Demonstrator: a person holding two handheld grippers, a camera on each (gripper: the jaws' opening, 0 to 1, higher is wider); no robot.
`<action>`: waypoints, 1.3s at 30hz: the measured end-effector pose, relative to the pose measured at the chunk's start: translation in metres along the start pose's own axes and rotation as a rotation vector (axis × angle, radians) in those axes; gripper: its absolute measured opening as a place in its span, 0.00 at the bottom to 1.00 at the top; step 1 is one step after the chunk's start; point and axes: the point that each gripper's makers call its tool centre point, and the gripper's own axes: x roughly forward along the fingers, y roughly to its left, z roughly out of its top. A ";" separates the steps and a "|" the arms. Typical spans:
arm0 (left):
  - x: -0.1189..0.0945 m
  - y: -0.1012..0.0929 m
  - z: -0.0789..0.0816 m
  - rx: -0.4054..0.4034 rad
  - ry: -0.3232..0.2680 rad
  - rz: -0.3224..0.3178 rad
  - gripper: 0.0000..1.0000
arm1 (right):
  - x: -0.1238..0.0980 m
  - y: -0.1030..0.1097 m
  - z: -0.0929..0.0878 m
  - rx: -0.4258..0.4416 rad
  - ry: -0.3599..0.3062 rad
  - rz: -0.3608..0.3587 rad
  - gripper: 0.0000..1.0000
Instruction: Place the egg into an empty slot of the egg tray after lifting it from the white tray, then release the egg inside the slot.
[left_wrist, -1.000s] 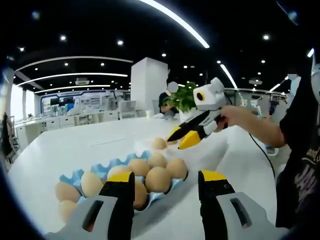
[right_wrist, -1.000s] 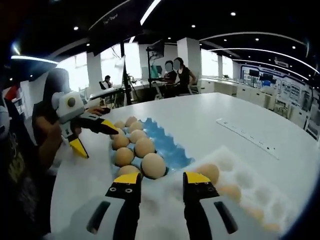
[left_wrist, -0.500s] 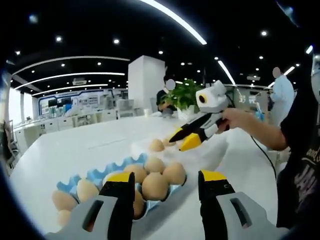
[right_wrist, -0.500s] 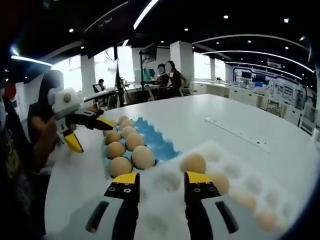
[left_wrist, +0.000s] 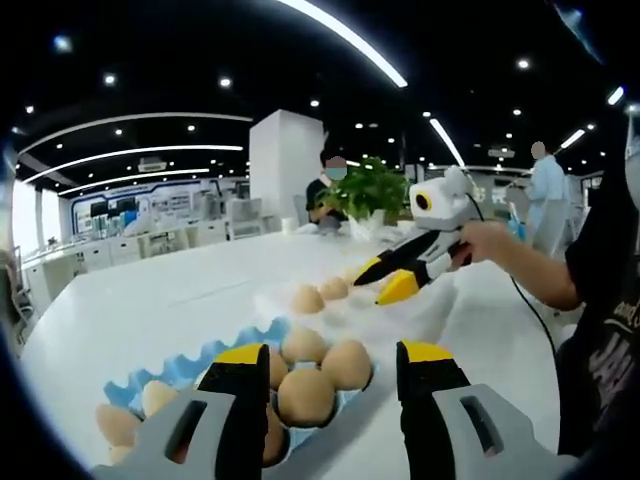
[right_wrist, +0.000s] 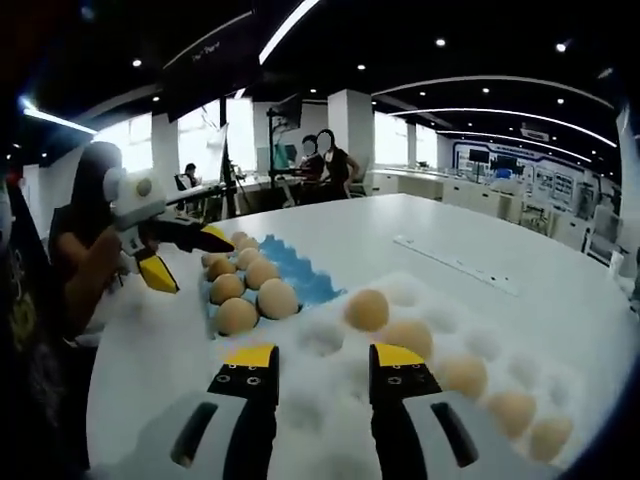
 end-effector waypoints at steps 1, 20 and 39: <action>0.002 -0.001 0.001 0.001 0.002 -0.002 0.52 | -0.002 -0.001 -0.001 0.000 -0.002 -0.004 0.37; 0.043 -0.008 0.014 0.027 0.020 -0.053 0.52 | -0.041 0.008 -0.024 0.023 -0.040 -0.088 0.37; 0.094 -0.012 0.024 0.068 0.050 -0.075 0.51 | -0.067 0.005 -0.030 0.065 -0.100 -0.132 0.37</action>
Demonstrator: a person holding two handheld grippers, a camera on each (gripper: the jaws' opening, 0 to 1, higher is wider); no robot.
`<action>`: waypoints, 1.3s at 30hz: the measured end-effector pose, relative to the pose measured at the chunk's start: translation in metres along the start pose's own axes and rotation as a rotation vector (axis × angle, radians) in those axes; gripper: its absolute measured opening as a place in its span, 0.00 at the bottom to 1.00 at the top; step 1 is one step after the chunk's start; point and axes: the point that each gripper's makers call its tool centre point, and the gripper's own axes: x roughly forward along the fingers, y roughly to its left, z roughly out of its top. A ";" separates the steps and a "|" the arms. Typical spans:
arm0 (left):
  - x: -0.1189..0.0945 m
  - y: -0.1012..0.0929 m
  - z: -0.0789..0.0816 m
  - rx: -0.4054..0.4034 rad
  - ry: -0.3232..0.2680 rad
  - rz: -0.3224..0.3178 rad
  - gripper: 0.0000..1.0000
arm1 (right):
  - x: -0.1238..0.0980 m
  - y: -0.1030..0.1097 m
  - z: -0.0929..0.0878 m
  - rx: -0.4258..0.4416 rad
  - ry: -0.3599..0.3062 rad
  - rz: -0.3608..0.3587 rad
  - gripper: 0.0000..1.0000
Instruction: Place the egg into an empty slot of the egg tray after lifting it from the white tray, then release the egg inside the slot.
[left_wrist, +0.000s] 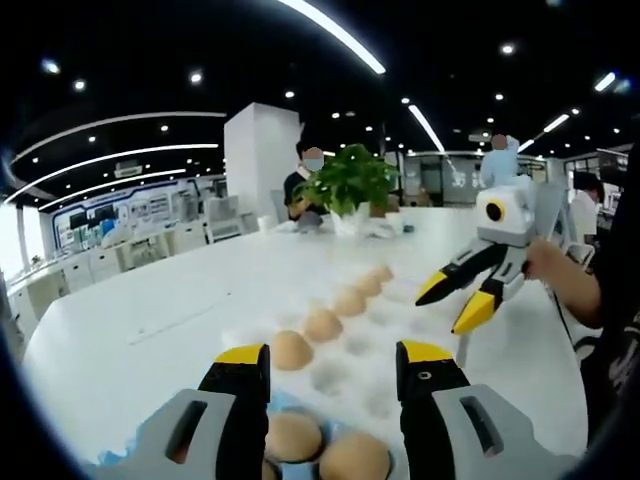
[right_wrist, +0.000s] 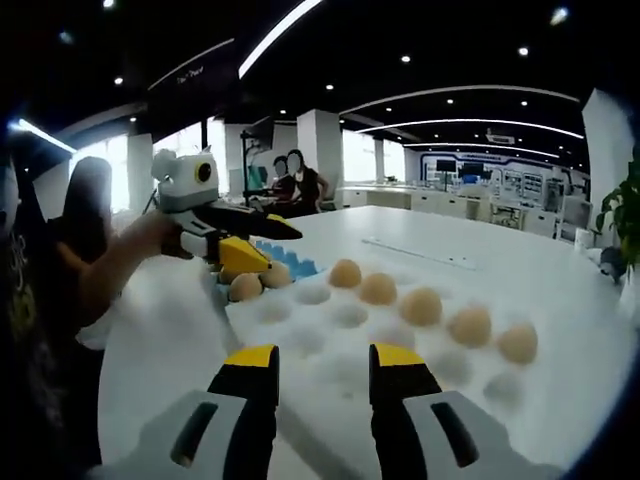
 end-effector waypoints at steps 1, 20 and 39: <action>0.003 0.001 0.000 0.001 0.002 0.000 0.51 | -0.001 0.000 -0.001 0.003 -0.004 -0.001 0.37; 0.042 0.015 -0.006 -0.009 0.059 0.014 0.51 | -0.009 -0.002 -0.009 0.035 -0.021 -0.004 0.37; 0.058 0.023 -0.032 0.018 0.214 0.045 0.42 | -0.010 -0.005 -0.011 0.060 -0.038 -0.003 0.37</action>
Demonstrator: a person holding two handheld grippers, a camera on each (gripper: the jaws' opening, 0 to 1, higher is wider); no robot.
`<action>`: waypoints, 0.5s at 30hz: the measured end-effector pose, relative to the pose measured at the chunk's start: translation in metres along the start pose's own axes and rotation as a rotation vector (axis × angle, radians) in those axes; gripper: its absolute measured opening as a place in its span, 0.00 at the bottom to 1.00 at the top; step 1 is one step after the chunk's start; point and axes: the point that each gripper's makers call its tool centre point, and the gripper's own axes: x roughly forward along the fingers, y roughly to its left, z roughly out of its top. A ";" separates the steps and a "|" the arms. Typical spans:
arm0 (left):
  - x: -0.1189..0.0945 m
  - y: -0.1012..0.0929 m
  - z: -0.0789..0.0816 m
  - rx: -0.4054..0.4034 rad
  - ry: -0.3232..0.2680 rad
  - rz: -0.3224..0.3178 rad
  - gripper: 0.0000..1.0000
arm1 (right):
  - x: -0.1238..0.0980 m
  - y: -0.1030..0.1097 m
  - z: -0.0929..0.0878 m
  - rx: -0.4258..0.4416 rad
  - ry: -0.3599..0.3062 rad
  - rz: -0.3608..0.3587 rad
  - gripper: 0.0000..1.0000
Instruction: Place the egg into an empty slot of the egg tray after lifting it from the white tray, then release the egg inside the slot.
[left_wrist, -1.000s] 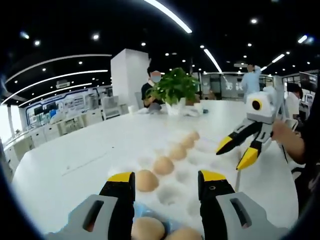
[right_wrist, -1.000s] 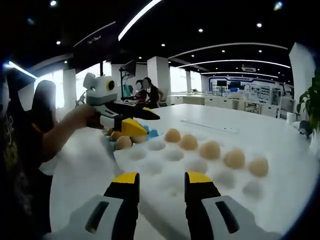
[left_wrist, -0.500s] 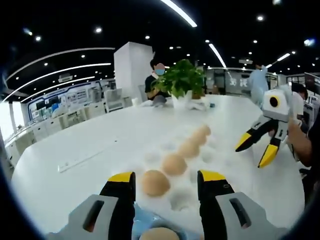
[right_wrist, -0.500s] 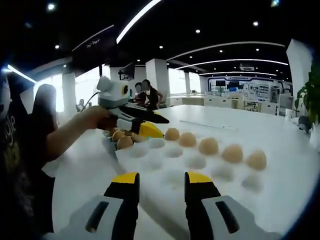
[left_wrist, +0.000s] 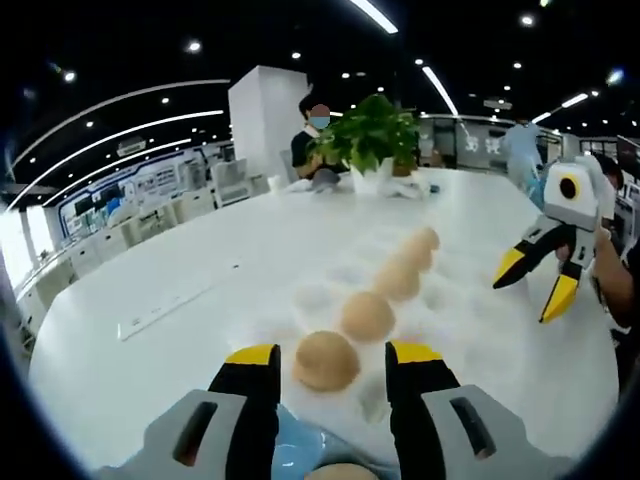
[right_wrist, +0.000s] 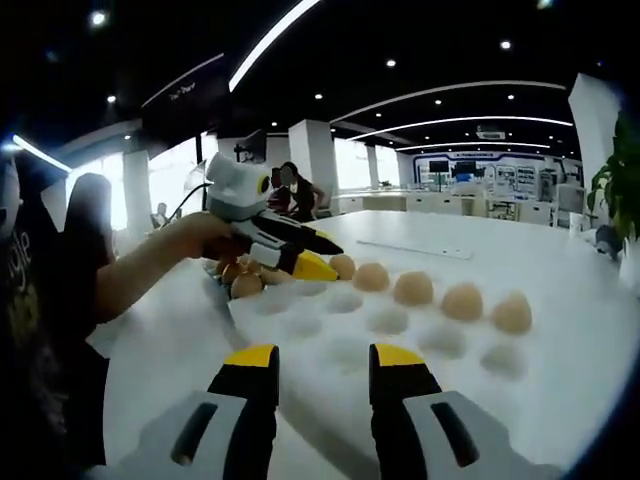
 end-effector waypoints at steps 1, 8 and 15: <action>0.001 -0.001 0.000 0.007 0.004 -0.003 0.42 | 0.000 0.000 0.000 0.000 0.000 0.000 0.37; 0.008 -0.003 0.000 0.004 0.019 -0.015 0.38 | 0.001 -0.005 -0.004 -0.013 0.018 -0.022 0.37; 0.009 0.000 0.000 0.009 0.023 -0.008 0.32 | 0.002 -0.007 -0.005 -0.011 0.017 -0.028 0.37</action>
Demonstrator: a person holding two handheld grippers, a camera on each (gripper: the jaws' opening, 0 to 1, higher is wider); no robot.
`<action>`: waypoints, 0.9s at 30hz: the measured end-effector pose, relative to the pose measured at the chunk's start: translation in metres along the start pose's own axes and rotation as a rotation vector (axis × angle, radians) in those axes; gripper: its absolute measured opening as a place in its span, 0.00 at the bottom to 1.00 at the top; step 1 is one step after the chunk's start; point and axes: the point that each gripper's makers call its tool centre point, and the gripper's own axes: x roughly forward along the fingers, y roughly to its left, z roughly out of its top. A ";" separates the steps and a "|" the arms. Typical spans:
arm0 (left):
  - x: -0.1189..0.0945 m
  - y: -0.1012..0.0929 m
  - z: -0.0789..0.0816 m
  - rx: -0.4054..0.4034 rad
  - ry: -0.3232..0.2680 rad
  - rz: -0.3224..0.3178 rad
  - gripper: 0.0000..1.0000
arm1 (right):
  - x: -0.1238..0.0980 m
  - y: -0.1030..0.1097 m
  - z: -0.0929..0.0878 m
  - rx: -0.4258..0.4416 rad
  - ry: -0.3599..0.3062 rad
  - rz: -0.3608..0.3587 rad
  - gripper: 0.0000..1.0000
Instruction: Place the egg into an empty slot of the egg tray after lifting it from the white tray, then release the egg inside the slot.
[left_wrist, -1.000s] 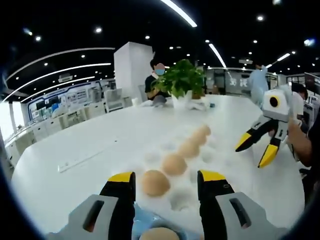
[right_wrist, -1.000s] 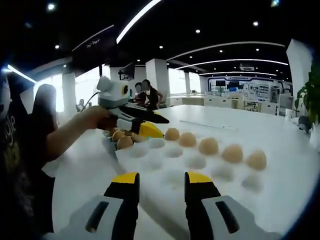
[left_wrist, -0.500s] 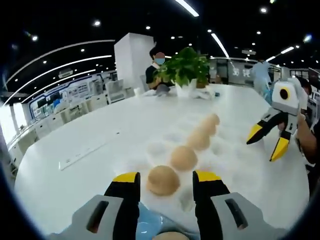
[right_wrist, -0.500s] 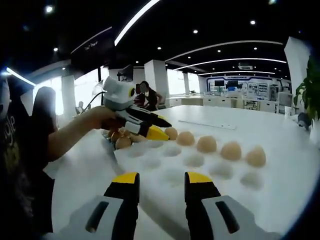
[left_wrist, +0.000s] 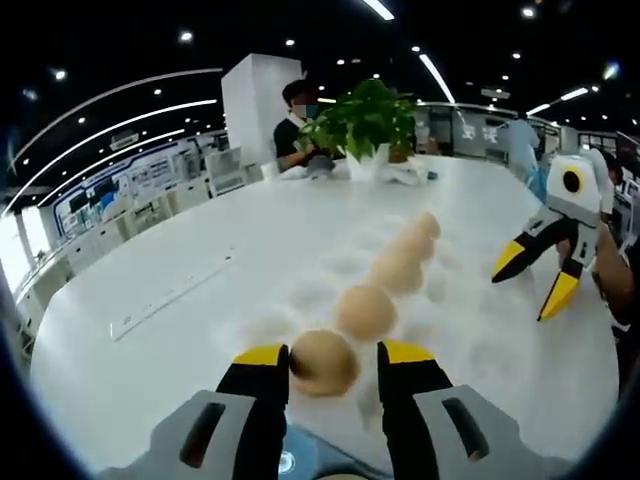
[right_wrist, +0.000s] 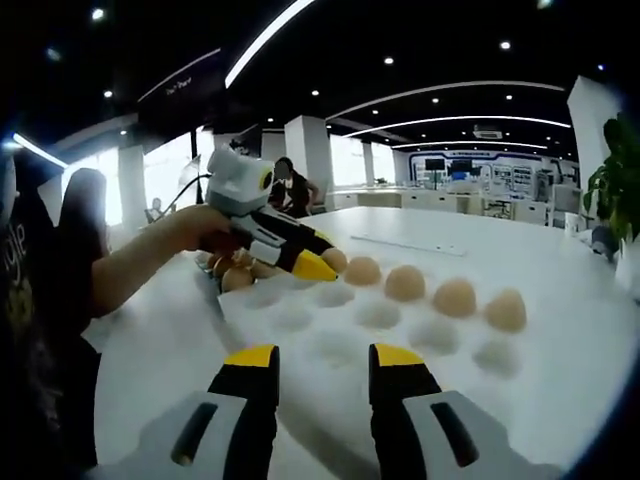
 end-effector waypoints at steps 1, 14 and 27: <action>-0.001 0.001 -0.001 0.008 0.003 0.008 0.31 | 0.000 -0.001 0.000 0.000 -0.001 -0.001 0.37; -0.002 0.003 0.000 0.021 0.005 0.027 0.26 | 0.001 -0.004 -0.001 -0.025 -0.038 -0.024 0.33; -0.005 0.005 0.000 0.011 -0.003 0.034 0.26 | -0.002 -0.008 -0.001 0.002 -0.075 -0.026 0.32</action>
